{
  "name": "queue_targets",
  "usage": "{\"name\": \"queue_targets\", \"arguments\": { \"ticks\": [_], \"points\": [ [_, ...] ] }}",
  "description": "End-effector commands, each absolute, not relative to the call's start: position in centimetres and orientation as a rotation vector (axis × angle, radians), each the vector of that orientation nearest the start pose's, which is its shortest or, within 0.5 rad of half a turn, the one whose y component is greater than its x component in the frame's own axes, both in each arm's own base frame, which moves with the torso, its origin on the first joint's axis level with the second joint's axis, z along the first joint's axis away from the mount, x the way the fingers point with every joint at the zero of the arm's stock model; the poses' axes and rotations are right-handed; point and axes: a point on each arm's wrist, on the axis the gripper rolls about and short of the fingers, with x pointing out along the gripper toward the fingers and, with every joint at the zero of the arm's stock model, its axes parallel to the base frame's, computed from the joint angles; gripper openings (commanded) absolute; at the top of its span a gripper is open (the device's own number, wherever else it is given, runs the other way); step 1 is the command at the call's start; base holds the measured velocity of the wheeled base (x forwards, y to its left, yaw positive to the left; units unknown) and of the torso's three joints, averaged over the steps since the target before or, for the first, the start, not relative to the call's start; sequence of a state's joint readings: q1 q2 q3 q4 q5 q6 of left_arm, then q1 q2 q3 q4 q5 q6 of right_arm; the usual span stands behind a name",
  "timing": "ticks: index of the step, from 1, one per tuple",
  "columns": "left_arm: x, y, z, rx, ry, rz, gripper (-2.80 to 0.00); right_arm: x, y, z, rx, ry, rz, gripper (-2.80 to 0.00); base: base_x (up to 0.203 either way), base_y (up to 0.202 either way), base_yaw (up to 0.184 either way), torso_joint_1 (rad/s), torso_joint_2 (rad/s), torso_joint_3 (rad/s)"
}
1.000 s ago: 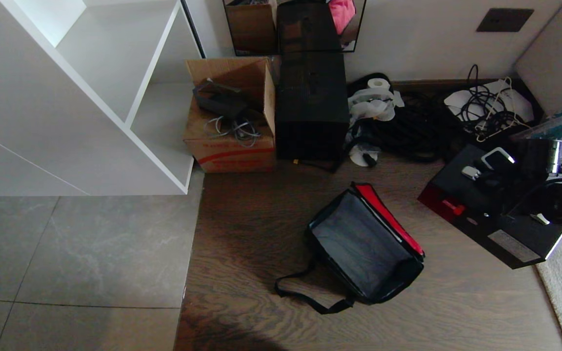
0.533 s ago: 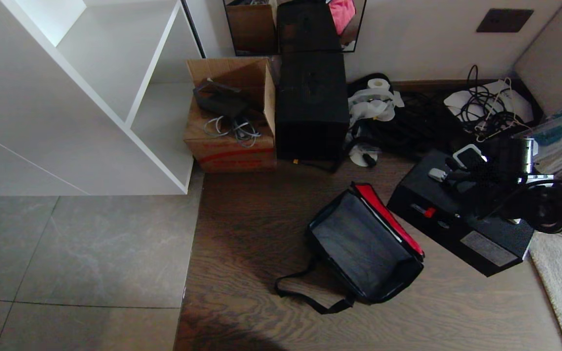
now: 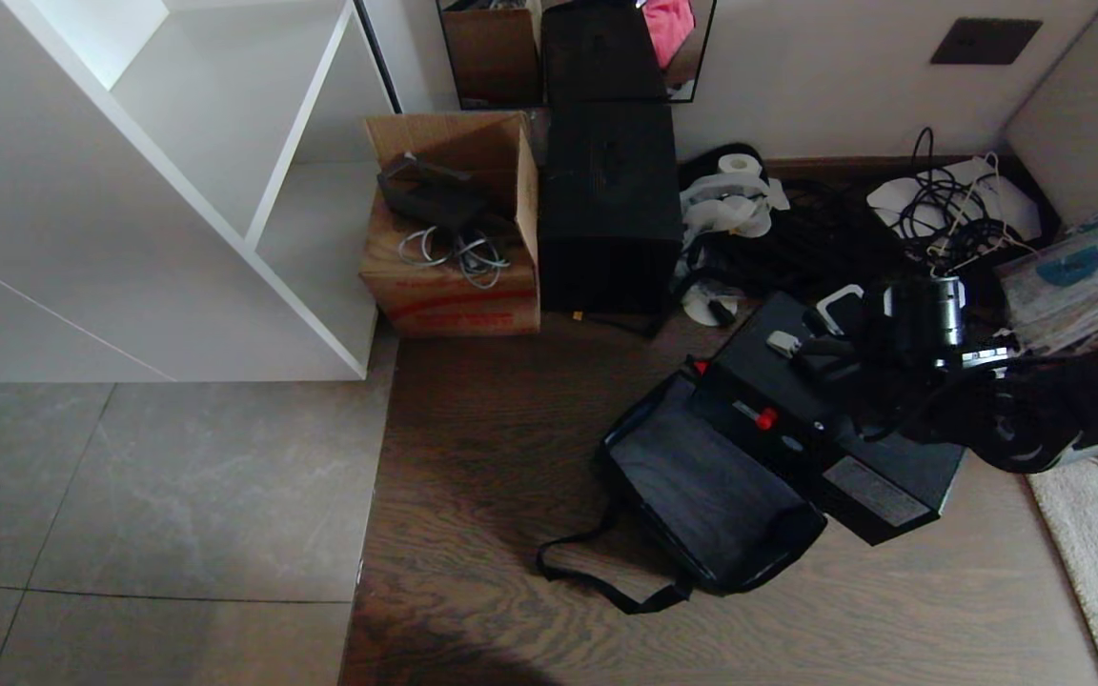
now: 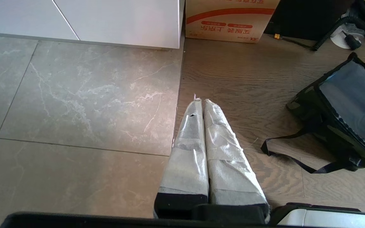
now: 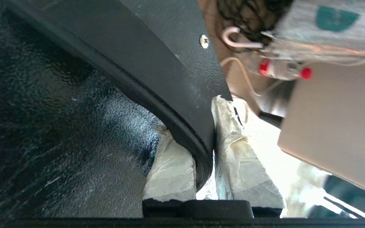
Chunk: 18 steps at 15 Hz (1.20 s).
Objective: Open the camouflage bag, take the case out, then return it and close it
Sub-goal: Place the black box back
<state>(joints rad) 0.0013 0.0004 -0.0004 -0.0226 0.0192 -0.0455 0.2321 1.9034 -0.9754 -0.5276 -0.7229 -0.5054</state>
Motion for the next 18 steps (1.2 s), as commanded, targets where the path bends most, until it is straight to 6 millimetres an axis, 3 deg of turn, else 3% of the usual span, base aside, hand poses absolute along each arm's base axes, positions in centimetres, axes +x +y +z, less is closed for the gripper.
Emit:
{"name": "queue_targets", "arguments": {
  "ticks": [1,11,18],
  "points": [
    [-2.2,0.0,7.5,-0.046,-0.013,0.021,-2.80,34.9,8.6,14.1,-0.673,0.485,-0.340,-2.80,0.000,0.000,0.000,0.000,0.00,0.000],
    [-2.2,0.0,7.5,-0.046,-0.013,0.021,-2.80,35.6,13.9,9.9,-0.547,0.516,-0.248,-2.80,0.000,0.000,0.000,0.000,0.00,0.000],
    [-2.2,0.0,7.5,-0.046,-0.013,0.021,-2.80,35.8,14.3,9.6,-0.527,0.520,-0.242,-2.80,0.000,0.000,0.000,0.000,0.00,0.000]
  ]
}}
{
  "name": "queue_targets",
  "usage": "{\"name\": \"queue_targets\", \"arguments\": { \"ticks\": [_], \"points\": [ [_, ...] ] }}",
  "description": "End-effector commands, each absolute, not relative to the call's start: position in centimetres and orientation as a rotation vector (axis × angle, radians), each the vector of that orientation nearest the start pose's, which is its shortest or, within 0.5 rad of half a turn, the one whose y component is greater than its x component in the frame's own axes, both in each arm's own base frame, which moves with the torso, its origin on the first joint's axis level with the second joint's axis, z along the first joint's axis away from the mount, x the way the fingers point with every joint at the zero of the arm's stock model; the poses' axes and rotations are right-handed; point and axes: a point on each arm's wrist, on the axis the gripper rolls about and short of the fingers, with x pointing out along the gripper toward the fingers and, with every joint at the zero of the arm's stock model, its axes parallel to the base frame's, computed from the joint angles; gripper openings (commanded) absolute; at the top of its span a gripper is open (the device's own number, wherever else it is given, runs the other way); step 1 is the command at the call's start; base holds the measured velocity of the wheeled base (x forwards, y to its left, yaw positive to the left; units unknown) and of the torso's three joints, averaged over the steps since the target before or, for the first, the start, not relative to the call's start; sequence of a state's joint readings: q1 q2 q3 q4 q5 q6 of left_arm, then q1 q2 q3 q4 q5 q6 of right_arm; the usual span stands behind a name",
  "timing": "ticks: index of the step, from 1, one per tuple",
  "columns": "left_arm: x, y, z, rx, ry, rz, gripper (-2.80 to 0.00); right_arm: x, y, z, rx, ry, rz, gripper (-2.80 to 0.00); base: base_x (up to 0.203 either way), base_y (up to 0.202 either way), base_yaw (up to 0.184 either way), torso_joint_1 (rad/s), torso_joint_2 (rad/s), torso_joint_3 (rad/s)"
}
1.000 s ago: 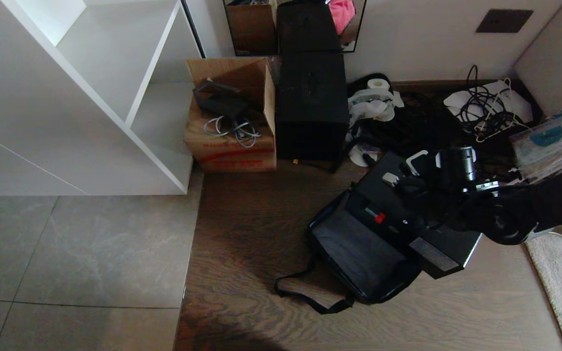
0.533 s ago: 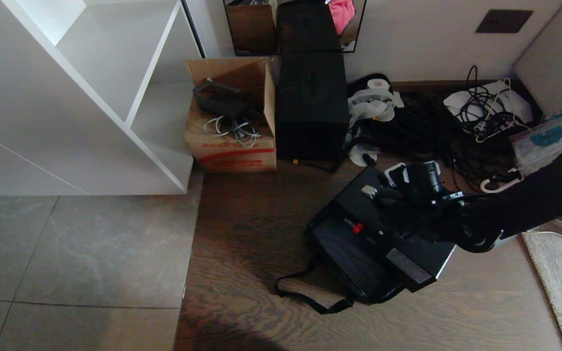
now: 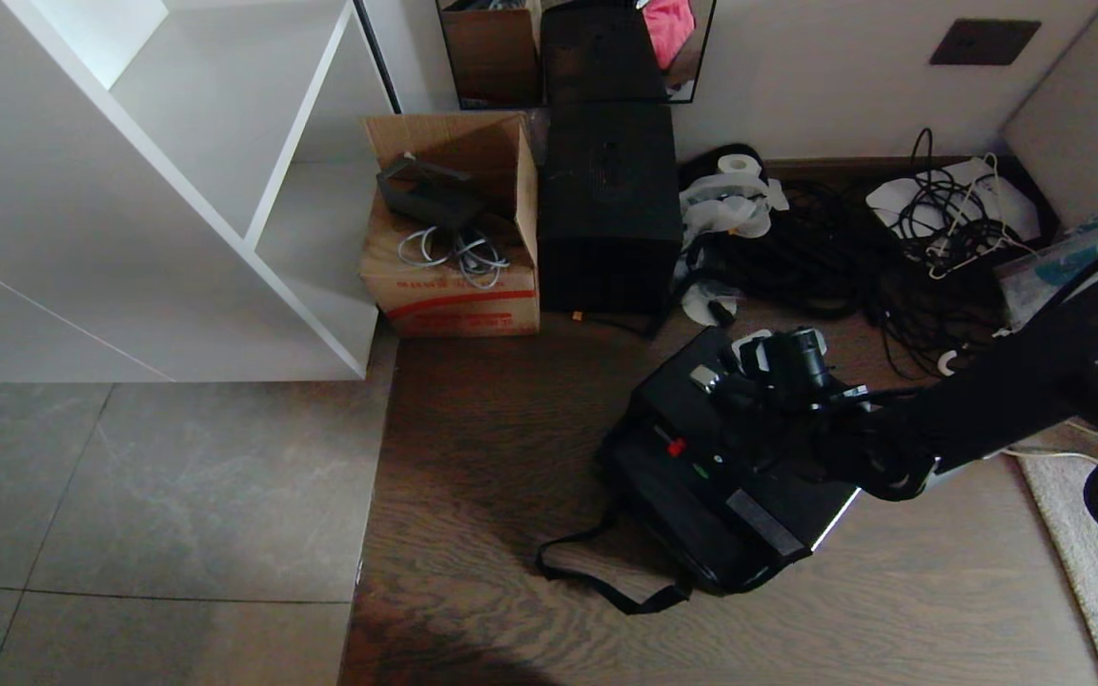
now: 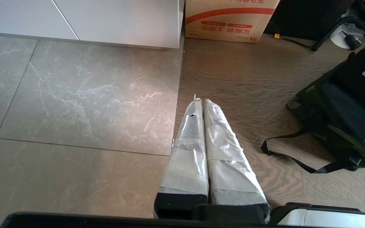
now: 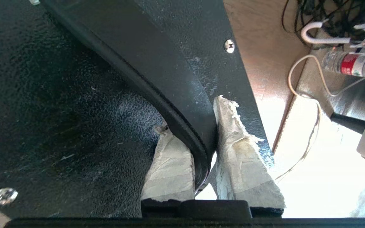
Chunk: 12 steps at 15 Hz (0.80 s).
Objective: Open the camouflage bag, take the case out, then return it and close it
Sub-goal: Place the black box back
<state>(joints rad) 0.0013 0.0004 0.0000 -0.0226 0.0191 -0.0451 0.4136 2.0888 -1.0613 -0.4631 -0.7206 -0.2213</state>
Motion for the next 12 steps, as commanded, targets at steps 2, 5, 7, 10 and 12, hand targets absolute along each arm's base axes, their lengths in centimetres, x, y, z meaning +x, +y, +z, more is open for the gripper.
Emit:
{"name": "queue_targets", "arguments": {
  "ticks": [2,5,7,10,12],
  "points": [
    [-2.2,0.0,7.5,-0.046,-0.013,0.021,-2.80,35.8,14.5,9.5,-0.515,0.522,-0.242,-2.80,0.000,0.000,0.000,0.000,0.00,0.000],
    [-2.2,0.0,7.5,-0.046,-0.013,0.021,-2.80,35.7,14.8,9.6,-0.504,0.519,-0.236,-2.80,0.000,0.000,0.000,0.000,0.00,0.000],
    [-2.2,0.0,7.5,-0.046,-0.013,0.021,-2.80,35.6,15.1,9.6,-0.506,0.516,-0.230,-2.80,0.000,0.000,0.000,0.000,0.00,0.000],
    [-2.2,0.0,7.5,-0.046,-0.012,0.021,-2.80,35.8,15.2,9.0,-0.512,0.526,-0.228,-2.80,0.000,0.000,0.000,0.000,0.00,0.000],
    [-2.2,0.0,7.5,-0.046,-0.013,0.021,-2.80,35.7,15.5,8.7,-0.519,0.533,-0.217,-2.80,0.000,0.000,0.000,0.000,0.00,0.000]
  ]
}}
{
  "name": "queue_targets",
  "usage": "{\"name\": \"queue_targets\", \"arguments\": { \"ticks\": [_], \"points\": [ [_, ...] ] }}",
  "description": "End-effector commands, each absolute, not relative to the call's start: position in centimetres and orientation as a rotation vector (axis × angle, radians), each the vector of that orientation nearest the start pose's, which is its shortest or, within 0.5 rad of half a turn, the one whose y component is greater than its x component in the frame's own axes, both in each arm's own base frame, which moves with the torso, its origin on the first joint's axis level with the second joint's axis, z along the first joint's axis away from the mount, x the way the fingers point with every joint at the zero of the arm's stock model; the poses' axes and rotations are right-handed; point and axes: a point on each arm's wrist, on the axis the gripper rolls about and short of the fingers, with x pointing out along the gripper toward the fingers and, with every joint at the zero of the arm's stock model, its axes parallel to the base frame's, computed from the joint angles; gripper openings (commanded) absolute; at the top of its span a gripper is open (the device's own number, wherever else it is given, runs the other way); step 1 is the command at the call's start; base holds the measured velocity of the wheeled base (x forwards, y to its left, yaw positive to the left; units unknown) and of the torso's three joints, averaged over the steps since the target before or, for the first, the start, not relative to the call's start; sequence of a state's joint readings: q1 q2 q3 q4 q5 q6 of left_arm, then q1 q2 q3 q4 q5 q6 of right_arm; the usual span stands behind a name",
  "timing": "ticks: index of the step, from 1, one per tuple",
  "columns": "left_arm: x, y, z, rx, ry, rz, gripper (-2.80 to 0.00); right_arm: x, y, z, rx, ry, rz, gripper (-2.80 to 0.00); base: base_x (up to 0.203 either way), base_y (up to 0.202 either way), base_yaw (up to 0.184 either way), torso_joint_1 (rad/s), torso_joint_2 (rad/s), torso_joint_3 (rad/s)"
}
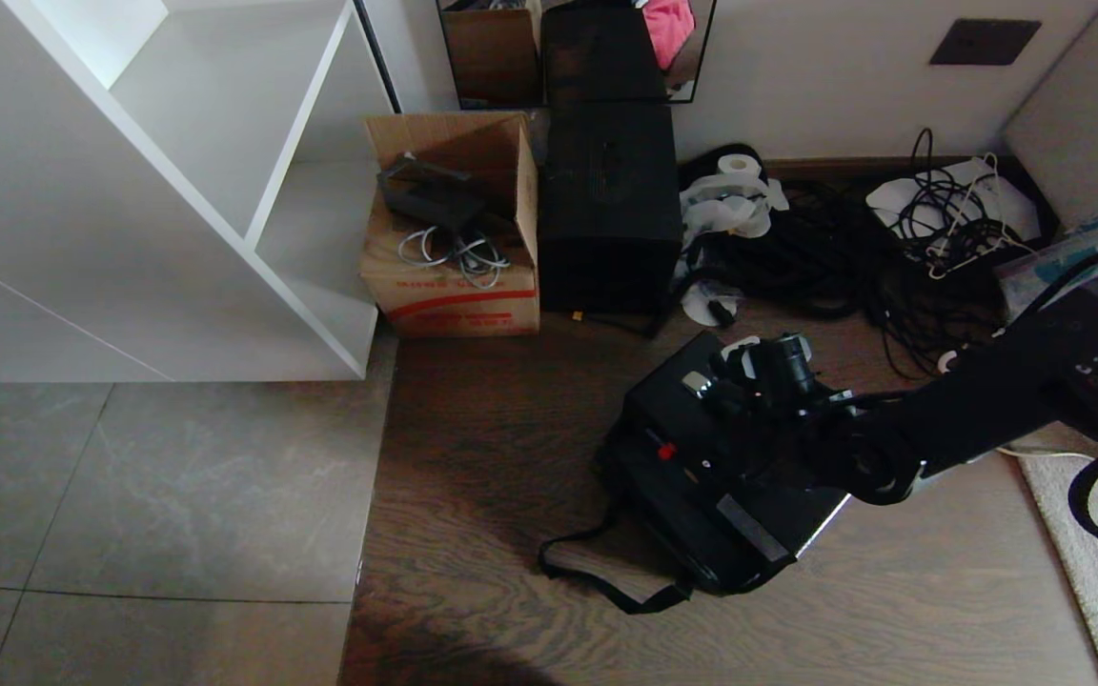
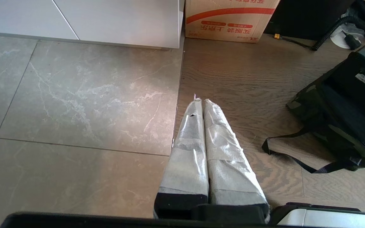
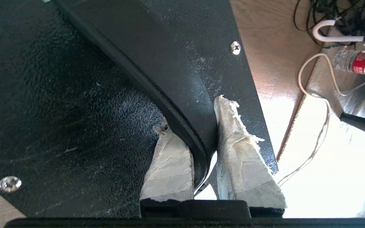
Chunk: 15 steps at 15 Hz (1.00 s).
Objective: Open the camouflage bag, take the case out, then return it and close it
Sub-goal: Place the black box back
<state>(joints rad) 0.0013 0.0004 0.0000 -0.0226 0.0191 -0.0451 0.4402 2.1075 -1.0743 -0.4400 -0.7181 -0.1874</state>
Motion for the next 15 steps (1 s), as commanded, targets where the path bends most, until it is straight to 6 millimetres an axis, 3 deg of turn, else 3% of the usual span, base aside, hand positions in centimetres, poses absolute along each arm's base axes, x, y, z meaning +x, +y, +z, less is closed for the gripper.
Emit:
{"name": "queue_targets", "arguments": {
  "ticks": [1,15],
  "points": [
    [-2.2,0.0,7.5,-0.046,-0.013,0.021,-2.80,35.7,15.6,8.6,-0.521,0.536,-0.215,-2.80,0.000,0.000,0.000,0.000,0.00,0.000],
    [-2.2,0.0,7.5,-0.046,-0.013,0.021,-2.80,36.1,17.1,7.5,-0.518,0.570,-0.176,-2.80,0.000,0.000,0.000,0.000,0.00,0.000]
  ]
}}
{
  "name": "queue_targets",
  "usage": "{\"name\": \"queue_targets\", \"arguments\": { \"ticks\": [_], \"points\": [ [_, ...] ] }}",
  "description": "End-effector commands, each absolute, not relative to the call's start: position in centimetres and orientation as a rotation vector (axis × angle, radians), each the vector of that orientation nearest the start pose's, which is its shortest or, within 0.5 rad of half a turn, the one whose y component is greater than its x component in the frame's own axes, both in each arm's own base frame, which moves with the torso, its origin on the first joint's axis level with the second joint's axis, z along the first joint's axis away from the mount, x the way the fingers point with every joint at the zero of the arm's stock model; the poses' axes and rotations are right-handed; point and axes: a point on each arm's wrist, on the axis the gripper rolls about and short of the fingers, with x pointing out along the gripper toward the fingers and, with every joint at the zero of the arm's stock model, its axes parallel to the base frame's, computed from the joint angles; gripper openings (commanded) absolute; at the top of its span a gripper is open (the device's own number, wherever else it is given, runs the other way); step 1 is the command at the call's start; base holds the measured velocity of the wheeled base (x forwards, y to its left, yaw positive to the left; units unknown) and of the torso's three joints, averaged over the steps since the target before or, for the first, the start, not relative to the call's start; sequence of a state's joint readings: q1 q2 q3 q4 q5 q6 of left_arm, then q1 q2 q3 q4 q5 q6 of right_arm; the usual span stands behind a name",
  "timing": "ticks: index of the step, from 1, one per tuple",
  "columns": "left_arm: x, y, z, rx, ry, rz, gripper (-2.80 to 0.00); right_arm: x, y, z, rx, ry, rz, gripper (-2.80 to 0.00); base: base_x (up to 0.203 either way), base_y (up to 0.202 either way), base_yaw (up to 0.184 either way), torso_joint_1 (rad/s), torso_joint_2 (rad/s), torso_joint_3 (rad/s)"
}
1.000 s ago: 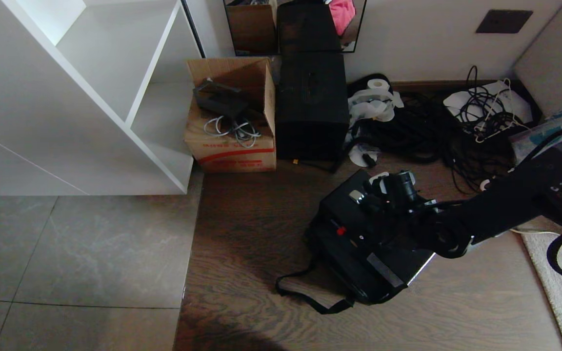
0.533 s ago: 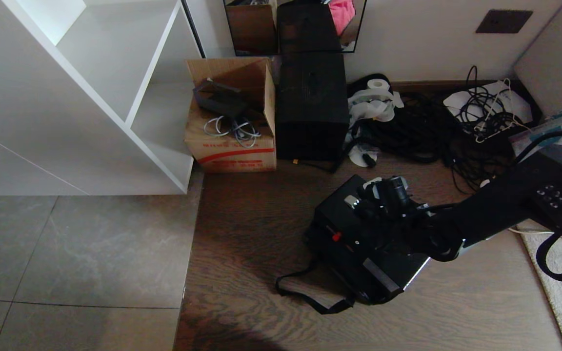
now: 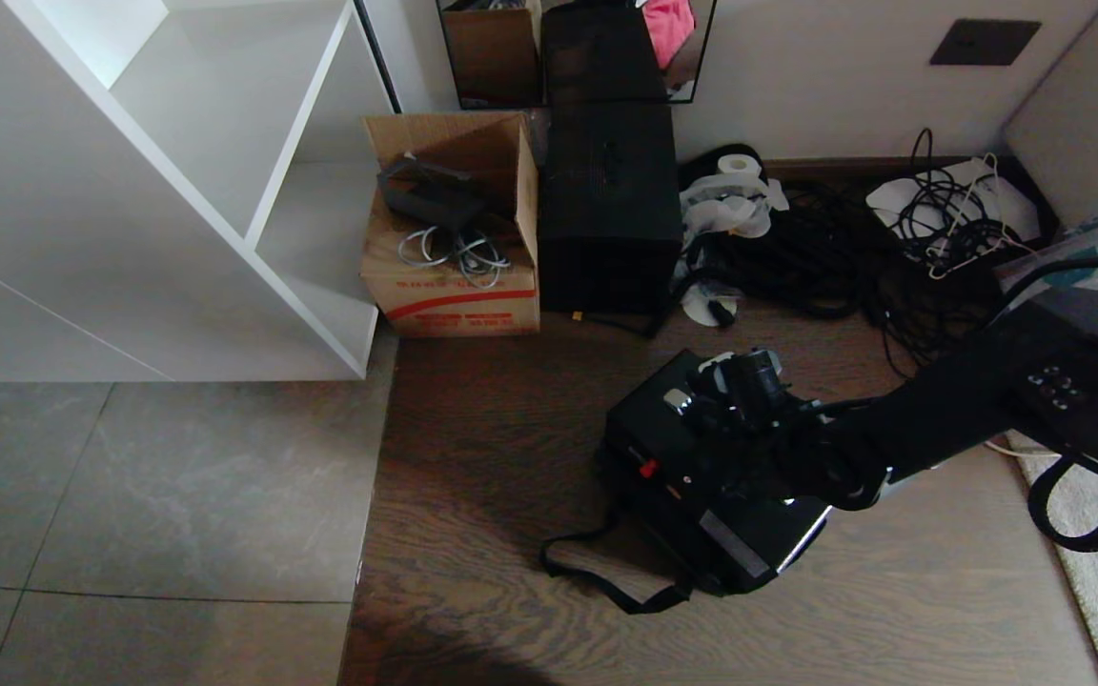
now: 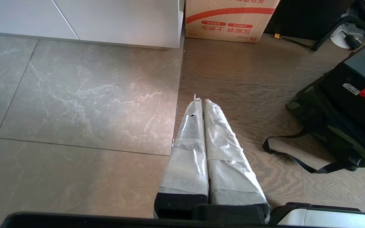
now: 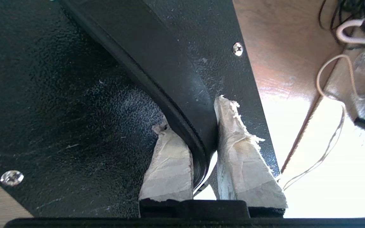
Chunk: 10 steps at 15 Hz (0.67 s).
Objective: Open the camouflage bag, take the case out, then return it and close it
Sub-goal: Place the black box back
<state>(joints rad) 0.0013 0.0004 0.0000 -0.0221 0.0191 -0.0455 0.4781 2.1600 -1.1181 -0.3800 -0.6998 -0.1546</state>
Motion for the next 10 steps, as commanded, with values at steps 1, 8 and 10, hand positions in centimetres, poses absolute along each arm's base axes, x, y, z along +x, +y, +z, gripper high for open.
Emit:
{"name": "queue_targets", "arguments": {
  "ticks": [1,8,10],
  "points": [
    [-2.2,0.0,7.5,-0.046,-0.013,0.021,-2.80,36.2,17.1,7.4,-0.515,0.567,-0.176,-2.80,0.000,0.000,0.000,0.000,0.00,0.000],
    [-2.2,0.0,7.5,-0.046,-0.013,0.021,-2.80,36.7,17.3,6.0,-0.514,0.582,-0.179,-2.80,0.000,0.000,0.000,0.000,0.00,0.000],
    [-2.2,0.0,7.5,-0.046,-0.013,0.021,-2.80,36.8,17.3,5.8,-0.511,0.584,-0.180,-2.80,0.000,0.000,0.000,0.000,0.00,0.000]
  ]
}}
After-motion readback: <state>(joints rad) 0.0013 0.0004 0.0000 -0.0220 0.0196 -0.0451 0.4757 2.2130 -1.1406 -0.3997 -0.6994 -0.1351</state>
